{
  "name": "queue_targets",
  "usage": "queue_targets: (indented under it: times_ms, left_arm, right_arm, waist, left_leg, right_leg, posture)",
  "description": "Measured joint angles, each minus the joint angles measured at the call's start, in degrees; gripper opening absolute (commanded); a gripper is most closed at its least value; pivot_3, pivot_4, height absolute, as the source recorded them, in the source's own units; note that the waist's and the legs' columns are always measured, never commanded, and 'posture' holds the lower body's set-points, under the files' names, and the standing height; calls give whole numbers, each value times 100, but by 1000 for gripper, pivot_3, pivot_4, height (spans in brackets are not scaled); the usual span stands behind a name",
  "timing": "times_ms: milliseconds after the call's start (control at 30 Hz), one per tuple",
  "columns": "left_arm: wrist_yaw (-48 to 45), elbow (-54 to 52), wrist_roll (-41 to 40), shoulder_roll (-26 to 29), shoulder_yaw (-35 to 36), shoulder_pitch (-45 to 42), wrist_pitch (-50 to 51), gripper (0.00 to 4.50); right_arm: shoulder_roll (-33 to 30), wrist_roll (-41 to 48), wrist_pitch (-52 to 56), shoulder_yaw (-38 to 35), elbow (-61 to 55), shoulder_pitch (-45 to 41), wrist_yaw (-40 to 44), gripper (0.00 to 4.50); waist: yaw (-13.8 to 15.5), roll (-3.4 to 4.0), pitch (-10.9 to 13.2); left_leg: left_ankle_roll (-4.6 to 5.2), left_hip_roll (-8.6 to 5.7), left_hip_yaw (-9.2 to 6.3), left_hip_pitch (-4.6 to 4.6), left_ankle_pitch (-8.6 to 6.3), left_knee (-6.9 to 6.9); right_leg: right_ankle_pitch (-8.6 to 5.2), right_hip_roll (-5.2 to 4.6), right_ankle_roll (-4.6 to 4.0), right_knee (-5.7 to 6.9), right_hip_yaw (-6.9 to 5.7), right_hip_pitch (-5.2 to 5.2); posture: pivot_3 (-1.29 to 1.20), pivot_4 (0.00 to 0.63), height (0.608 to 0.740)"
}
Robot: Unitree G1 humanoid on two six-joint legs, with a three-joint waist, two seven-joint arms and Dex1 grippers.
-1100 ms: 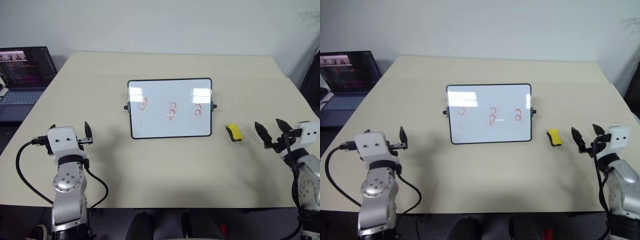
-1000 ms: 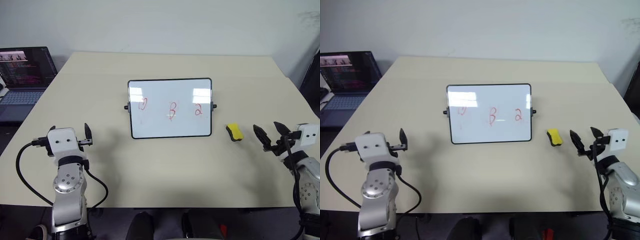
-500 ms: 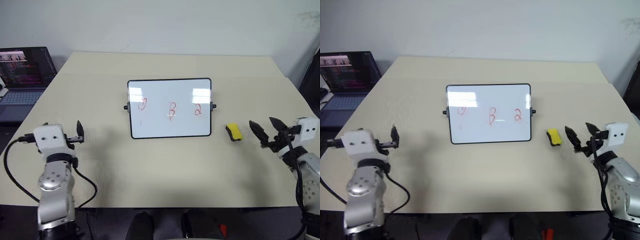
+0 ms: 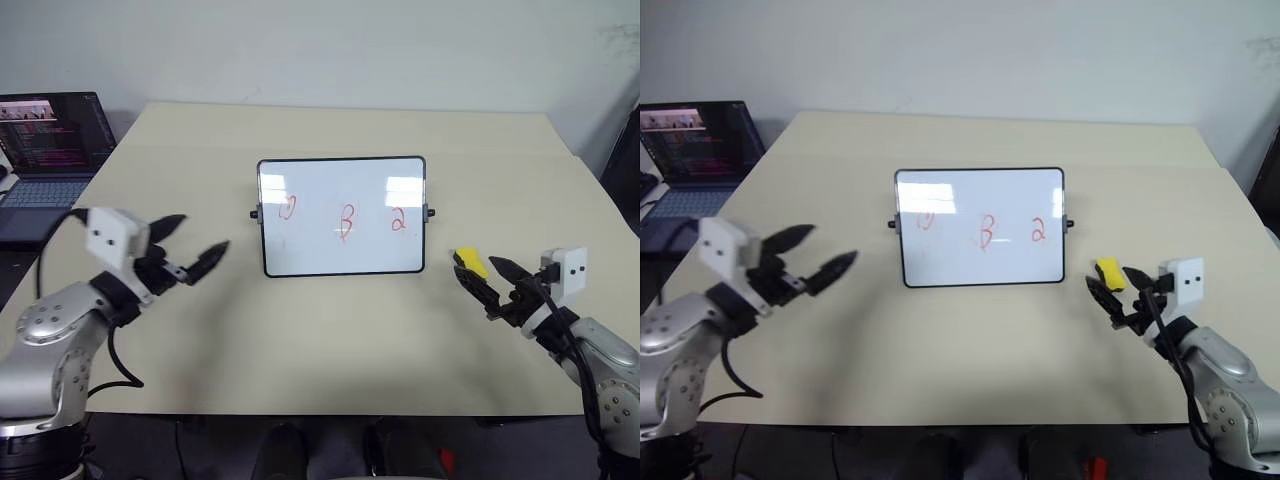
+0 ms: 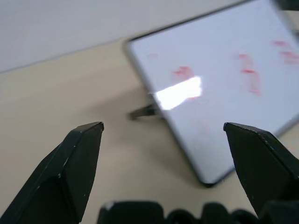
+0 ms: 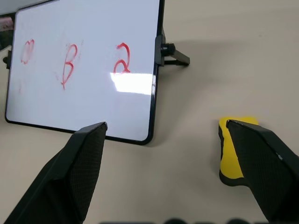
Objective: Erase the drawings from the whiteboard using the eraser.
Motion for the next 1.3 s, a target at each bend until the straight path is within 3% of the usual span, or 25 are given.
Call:
queue_targets:
  times_ms: [200, 333, 767, 1067, 1300]
  left_arm:
    - [-735, -36, 131, -26, -1061, -749, -202, 4500]
    - [-819, -14, 170, -358, -1451, -1267, -246, 4500]
    - [-912, 249, 414, -539, -1652, -1372, -469, 4500]
    - [-1621, 135, 107, -76, -1642, -673, -119, 4500]
    - [-1641, 101, 114, -77, -1639, -683, -108, 4500]
  right_arm:
    - [95, -238, 371, -77, 87, -648, -891, 4472]
    - [161, -396, 552, -28, 204, -774, -1181, 4472]
    - [600, -694, 676, 87, 646, -1137, -1518, 4472]
    - [538, -1072, 334, 384, 745, -1174, -1127, 4472]
    - [432, -1441, 426, 774, 1156, -1257, -1011, 4472]
  waist:
    - [-15, 0, 0]
    - [-11, 1, 1]
    - [-24, 4, 2]
    - [-28, 5, 3]
    - [-18, 5, 3]
  left_leg:
    - [0, -2, 4, -3, 0, -2]
    - [0, -3, 3, -12, 0, -3]
    - [1, -1, 6, -12, 0, -7]
    - [1, 2, 4, -15, 0, -10]
    - [2, 0, 6, -18, 0, -9]
  right_leg:
    - [-1, 11, -2, -2, 4, -4]
    - [-5, 12, 0, -2, 4, -11]
    - [-8, 13, 4, -2, 10, -16]
    - [-10, 13, 4, 0, 10, -25]
    - [-10, 12, 4, 0, 11, -25]
  posture:
    - [0, 150, 740]
    - [0, 150, 740]
    - [0, 150, 740]
    - [0, 150, 740]
    - [0, 150, 740]
